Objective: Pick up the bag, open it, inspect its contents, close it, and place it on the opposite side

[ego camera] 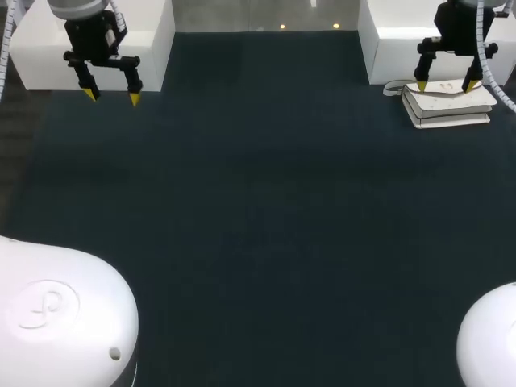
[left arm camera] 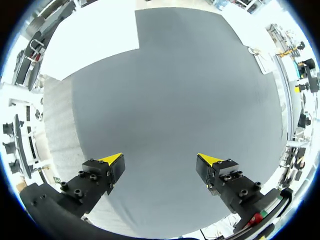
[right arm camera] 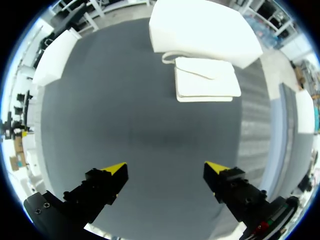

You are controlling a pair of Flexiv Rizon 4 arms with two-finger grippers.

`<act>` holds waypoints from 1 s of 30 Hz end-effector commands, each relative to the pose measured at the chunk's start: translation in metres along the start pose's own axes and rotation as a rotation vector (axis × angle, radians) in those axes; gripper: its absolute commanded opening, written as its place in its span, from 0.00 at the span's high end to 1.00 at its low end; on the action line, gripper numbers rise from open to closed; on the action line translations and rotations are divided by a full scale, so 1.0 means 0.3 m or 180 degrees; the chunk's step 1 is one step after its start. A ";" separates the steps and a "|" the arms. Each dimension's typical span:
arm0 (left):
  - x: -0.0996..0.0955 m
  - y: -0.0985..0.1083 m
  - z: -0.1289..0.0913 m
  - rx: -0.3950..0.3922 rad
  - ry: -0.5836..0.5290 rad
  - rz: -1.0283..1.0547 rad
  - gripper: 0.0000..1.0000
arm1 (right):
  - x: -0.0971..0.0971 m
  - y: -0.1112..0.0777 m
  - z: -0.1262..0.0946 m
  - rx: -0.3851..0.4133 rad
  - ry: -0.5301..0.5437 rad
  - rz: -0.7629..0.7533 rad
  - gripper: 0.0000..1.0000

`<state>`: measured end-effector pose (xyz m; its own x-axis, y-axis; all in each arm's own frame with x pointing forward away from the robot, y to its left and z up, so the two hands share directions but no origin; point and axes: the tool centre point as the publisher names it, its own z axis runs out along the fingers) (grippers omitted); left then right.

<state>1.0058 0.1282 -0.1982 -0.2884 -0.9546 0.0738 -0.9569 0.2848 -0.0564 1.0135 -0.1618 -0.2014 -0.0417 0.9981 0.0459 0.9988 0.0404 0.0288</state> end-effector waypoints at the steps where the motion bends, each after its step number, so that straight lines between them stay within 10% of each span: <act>1: 0.006 0.034 0.016 0.0366 0.0284 0.0633 0.00 | -0.085 0.014 0.009 -0.0015 0.0144 -0.0018 0.00; 30: 0.158 -0.113 0.177 0.1963 0.1066 0.3537 0.00 | -0.448 0.210 0.170 -0.0190 0.1134 0.0086 0.00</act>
<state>1.0204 0.0686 -0.2357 -0.9309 -0.3649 0.0177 -0.3249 0.8047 -0.4968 1.0731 -0.2846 -0.2516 -0.0246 0.9492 0.3137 0.9955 -0.0055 0.0948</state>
